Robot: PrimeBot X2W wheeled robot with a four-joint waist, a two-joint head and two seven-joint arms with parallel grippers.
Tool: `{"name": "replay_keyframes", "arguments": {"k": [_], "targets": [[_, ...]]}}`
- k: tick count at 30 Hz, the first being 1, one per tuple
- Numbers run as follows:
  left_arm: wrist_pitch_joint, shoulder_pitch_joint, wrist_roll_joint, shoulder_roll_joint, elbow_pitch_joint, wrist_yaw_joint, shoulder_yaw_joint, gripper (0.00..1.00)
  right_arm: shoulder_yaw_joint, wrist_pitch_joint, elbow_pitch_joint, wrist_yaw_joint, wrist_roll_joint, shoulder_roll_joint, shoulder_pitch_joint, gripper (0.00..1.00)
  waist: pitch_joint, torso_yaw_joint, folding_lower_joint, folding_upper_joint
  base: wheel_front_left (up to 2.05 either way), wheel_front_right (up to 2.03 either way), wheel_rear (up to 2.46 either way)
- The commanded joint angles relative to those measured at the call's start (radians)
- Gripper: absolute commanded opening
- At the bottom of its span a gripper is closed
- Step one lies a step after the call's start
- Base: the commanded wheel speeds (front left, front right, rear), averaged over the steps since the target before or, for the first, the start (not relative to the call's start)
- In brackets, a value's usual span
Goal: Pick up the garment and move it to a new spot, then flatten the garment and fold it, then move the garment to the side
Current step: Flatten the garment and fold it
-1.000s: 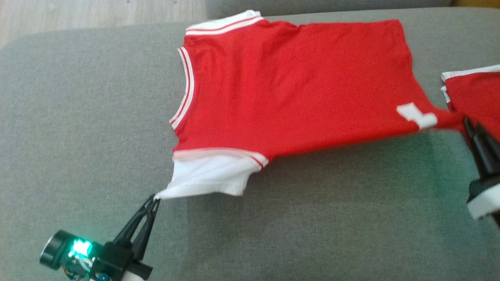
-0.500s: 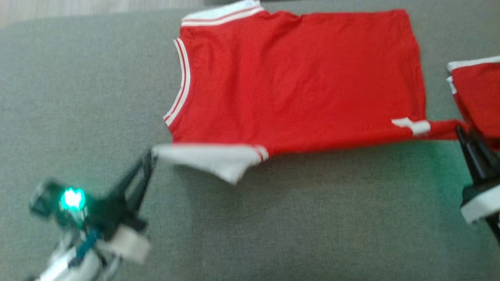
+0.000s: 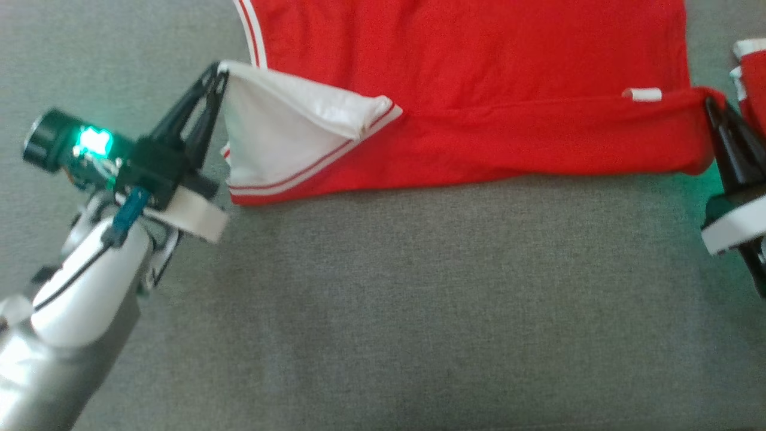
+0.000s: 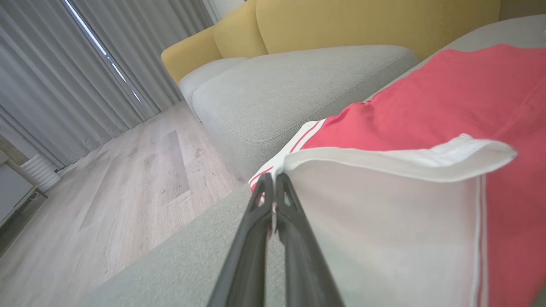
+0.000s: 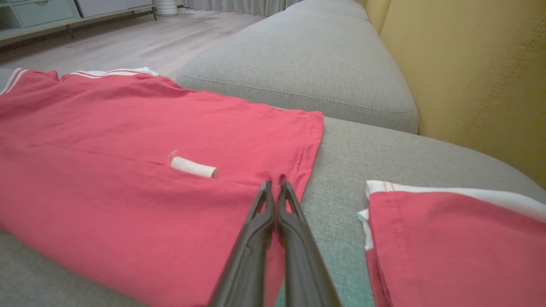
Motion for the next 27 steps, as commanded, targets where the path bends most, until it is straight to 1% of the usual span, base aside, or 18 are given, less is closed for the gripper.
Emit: {"name": "replay_keyframes", "arguments": {"k": [1,4,5,12,13,14,15,19,23,27], "targets": [[-0.022,-0.074,0.014,0.021,0.024,-0.009,0.039,0.0,0.016,-0.006,-0.004,-0.001,0.003,-0.018,-0.02,0.0,0.028,-0.012,-0.0003,0.0,0.0,0.0,0.0],[-0.053,-0.128,0.033,0.005,0.089,-0.015,0.031,0.0,0.019,-0.006,0.011,-0.001,-0.003,-0.008,-0.054,0.0,0.042,-0.016,-0.0003,0.0,0.0,0.0,0.0],[-0.053,-0.128,0.033,0.005,0.089,-0.015,0.031,0.0,0.019,-0.006,0.011,-0.001,-0.003,-0.008,-0.054,0.0,0.042,-0.016,-0.0003,0.0,0.0,0.0,0.0],[-0.113,-0.193,0.054,-0.044,0.192,-0.002,0.021,0.0,-0.013,-0.006,0.031,-0.001,-0.027,0.025,-0.074,0.0,0.058,-0.011,-0.0003,0.0,0.0,0.0,0.0],[-0.118,-0.194,0.053,-0.052,0.206,-0.001,0.02,0.0,-0.018,-0.006,0.035,-0.001,-0.025,0.032,-0.074,0.28,0.058,-0.011,-0.0003,0.0,0.0,0.0,0.0],[-0.123,-0.196,0.052,-0.058,0.22,0.0,0.019,0.25,-0.028,-0.006,0.038,-0.001,-0.024,0.039,-0.075,1.0,0.057,-0.011,-0.0003,0.0,0.0,0.0,0.0],[-0.127,-0.198,0.05,-0.065,0.235,0.003,0.02,1.0,-0.039,-0.006,0.038,-0.001,-0.023,0.046,-0.076,1.0,0.056,-0.01,-0.0003,0.0,0.0,0.0,0.0],[-0.14,-0.163,0.024,-0.096,0.262,0.043,0.047,1.0,-0.065,-0.006,0.016,-0.001,-0.039,0.07,-0.059,1.0,0.031,-0.013,-0.0003,0.0,0.0,0.0,0.0],[-0.143,-0.023,-0.117,-0.17,0.23,0.07,0.133,1.0,-0.124,-0.006,-0.044,-0.001,-0.062,0.103,-0.009,1.0,-0.01,-0.022,-0.0003,0.0,0.0,0.0,0.0],[-0.144,0.129,-0.196,-0.221,0.212,0.076,0.153,1.0,-0.177,-0.006,-0.112,-0.001,-0.084,0.139,0.063,1.0,-0.044,-0.027,-0.0003,0.0,0.0,0.0,0.0]]}}
